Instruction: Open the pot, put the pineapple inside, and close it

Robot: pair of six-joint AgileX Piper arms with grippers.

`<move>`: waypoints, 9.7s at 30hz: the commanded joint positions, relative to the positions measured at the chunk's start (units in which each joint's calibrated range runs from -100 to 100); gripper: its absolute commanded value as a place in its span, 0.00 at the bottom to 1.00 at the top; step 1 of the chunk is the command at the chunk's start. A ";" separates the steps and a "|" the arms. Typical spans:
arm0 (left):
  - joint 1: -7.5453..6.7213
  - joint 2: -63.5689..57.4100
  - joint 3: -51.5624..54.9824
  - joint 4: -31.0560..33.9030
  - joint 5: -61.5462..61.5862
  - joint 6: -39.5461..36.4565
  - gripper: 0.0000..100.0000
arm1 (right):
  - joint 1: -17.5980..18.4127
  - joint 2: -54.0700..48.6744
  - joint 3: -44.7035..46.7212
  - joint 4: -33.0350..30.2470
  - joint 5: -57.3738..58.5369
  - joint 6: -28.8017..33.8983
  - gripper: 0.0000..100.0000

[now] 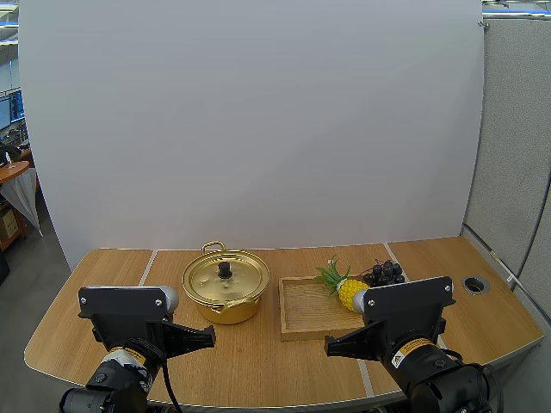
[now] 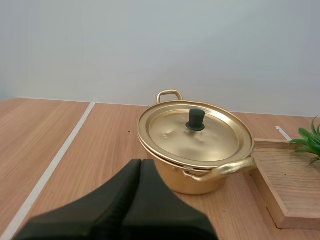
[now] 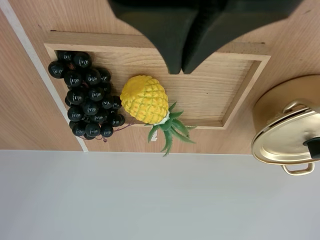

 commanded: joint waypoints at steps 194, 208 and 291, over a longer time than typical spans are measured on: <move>-3.30 100.97 -65.42 -15.30 23.40 43.25 1.00 | -0.22 32.67 -45.62 -0.37 43.19 2.34 1.00; -3.30 102.35 -65.42 -15.30 25.88 42.86 0.57 | -0.22 32.67 -45.62 -0.37 43.19 2.34 1.00; -3.30 67.79 -113.04 -12.93 40.62 30.52 0.00 | -7.48 73.66 -62.77 12.57 43.18 -33.60 1.00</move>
